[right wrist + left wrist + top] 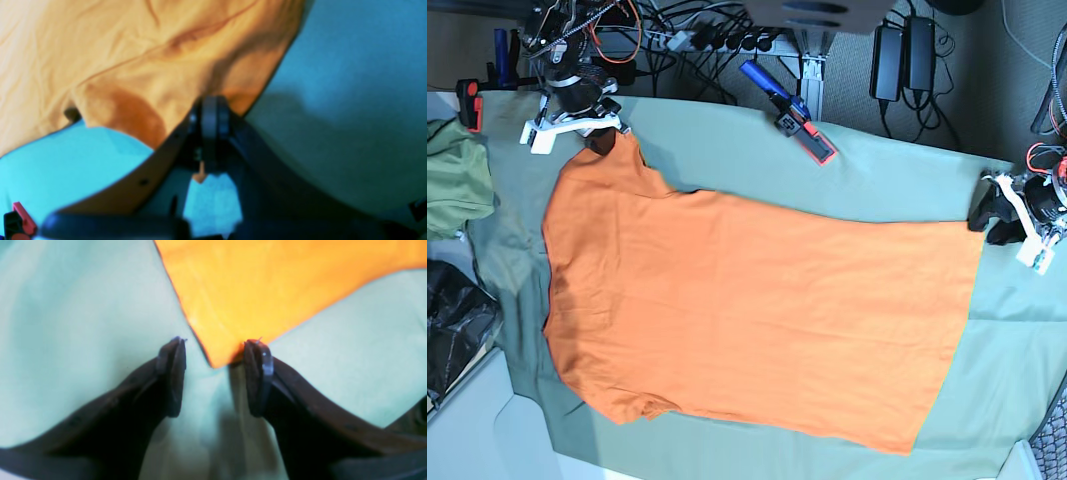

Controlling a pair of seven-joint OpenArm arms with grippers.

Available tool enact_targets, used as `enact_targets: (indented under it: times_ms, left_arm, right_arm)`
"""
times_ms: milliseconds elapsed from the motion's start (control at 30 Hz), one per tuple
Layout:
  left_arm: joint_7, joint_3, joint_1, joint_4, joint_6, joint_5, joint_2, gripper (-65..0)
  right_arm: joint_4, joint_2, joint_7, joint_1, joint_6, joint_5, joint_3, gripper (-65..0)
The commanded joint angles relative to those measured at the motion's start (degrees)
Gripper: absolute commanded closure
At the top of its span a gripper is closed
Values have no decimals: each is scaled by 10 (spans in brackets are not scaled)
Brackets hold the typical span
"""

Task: Fold the T-shirt properly
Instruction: 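Grasp the shirt's shoulder with the right gripper and hem corner with the left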

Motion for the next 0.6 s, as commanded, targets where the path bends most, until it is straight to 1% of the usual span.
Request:
enact_targets:
  times_ms: [0,233,267,300,400,467,500,533,567]
  left_arm:
    - [-9,0,-5,5,-3,-9,-5,-319]
    - [-9,13,-5,5,-3,-8,27,-317]
    - [-9,14,-5,5,-3,-8,31,-307]
    - [-10,14,-5,5,-3,-8,34,-276]
    - [-17,14,-5,5,-4,1,38,-115]
    - [-23,14,-5,5,-5,19,37,0]
    - [-22,14,-5,5,-9,27,36,0]
    - [-22,14,-5,5,-25,32,33,0]
    - [-21,14,-5,5,-51,32,30,0]
  right_arm:
    - [4,3,-13,-7,25,-6,1,0]
    - [4,3,-13,-16,25,-4,1,0]
    - [4,3,-13,-16,25,-4,1,0]
    - [4,3,-13,-16,25,-4,1,0]
    - [4,5,-13,-16,29,-3,1,0]
    - [4,10,-13,-16,50,3,1,0]
    - [4,14,-14,-16,56,12,1,0]
    - [4,20,-19,-16,56,20,1,0]
    - [5,27,-28,-16,57,25,1,0]
